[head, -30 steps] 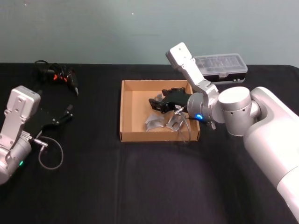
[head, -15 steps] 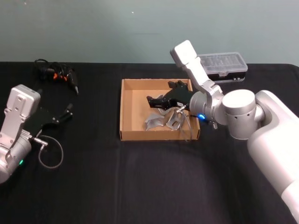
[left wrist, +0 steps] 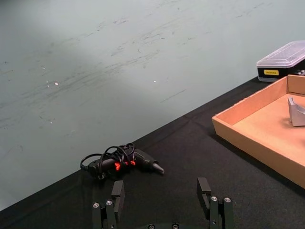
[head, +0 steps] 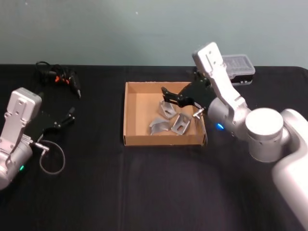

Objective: Use one hand to pick up the angle iron from the table and place it into the box.

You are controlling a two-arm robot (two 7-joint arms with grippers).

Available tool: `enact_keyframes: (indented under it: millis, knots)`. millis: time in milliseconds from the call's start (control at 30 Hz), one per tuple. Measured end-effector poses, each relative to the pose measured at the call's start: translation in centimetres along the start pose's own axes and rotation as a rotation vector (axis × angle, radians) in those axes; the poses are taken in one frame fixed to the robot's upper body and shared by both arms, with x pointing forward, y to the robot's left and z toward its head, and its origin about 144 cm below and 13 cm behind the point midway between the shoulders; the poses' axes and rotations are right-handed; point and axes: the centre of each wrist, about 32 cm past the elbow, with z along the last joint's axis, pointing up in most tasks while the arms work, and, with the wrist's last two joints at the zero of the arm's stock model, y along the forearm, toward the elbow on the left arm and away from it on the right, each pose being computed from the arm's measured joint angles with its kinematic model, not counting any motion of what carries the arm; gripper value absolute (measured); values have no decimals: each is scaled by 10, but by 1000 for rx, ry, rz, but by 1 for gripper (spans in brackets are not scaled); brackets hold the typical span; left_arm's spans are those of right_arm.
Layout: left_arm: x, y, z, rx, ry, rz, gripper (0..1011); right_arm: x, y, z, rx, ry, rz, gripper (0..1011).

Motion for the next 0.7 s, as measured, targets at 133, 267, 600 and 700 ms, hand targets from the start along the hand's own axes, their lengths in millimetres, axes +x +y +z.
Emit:
enact_keyframes:
  millis: [133,267,600,700]
  knots:
    - [0,0,0,0,0,0,1000,-2,-21,-6,34,-36,-33,1000]
    - [0,0,0,0,0,0,1000,-3,-40,-15,60,-67,-68,1000]
    - [0,0,0,0,0,0,1000,2,-77,-40,84,-73,-156,1000]
    - [0,0,0,0,0,0,1000,2,-82,-46,77,-78,-165,1000]
